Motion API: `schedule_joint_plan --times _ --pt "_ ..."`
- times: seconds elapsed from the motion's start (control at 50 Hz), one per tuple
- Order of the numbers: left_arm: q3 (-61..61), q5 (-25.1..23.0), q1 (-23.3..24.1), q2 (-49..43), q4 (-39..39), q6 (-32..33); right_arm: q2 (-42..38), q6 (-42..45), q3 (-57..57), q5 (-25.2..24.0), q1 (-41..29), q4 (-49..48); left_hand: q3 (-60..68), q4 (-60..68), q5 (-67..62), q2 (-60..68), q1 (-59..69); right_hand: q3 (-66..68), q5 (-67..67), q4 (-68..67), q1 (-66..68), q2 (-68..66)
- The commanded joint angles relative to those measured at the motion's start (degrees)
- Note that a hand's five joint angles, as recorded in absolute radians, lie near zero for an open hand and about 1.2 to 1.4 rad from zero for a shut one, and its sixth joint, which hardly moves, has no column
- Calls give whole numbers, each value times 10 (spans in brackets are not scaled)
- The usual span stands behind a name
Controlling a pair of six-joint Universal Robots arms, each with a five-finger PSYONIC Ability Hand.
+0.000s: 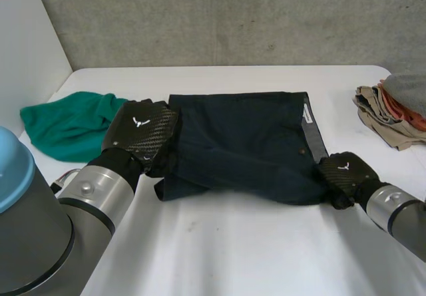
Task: Fold the laundry.
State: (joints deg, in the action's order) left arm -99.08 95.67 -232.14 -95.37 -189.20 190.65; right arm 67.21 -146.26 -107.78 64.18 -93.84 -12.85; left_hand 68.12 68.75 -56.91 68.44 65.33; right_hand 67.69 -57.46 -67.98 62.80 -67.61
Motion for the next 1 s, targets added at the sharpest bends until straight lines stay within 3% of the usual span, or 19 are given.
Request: schedule_joint_plan --times 0.02,0.06,0.14,0.26,0.32,0.36,0.44,0.54,0.66,0.84,0.94,0.98,1.0 --pt "-25 -2 6 12 57 12 83 25 -2 64 1 21 119 112 -131 116 147 123 -125 -120 172 -124" --pt "-34 -3 7 26 114 24 166 54 -9 60 3 73 119 112 -131 116 147 123 -125 -120 172 -124" --pt "-49 -12 13 54 231 58 241 135 1 45 10 209 119 112 -131 116 147 123 -125 -120 172 -124" --pt "-67 -89 42 62 362 74 264 287 8 38 38 415 119 112 -131 116 147 123 -125 -120 172 -124" --pt "-55 -104 39 55 366 74 256 349 21 37 38 484 119 112 -131 116 147 123 -125 -120 172 -124" --pt "-35 -104 34 42 342 74 253 346 30 37 37 479 119 112 -131 116 147 123 -125 -120 172 -124" --pt "13 -96 31 -11 271 75 170 268 83 37 24 421 119 112 -131 116 147 123 -125 -120 172 -124" --pt "96 -59 12 -85 164 75 105 199 163 48 -16 362 119 112 -131 116 147 123 -125 -120 172 -124" --pt "254 -11 -11 -231 36 90 4 117 285 103 -54 275 119 112 -131 116 147 123 -125 -120 172 -124" --pt "487 13 -61 -468 -107 199 -170 105 463 160 -79 156 119 112 -131 116 147 123 -125 -120 172 -124" --pt "584 10 -66 -566 -151 206 -276 107 570 180 -101 93 119 112 -131 116 147 123 -125 -120 172 -124" --pt "603 5 -66 -586 -156 199 -325 110 620 190 -108 69 119 112 -131 116 147 -154 152 157 -105 153" --pt "617 -2 -65 -598 -158 183 -341 110 640 196 -111 62 -207 -214 195 -211 -179 -339 336 342 -290 338"
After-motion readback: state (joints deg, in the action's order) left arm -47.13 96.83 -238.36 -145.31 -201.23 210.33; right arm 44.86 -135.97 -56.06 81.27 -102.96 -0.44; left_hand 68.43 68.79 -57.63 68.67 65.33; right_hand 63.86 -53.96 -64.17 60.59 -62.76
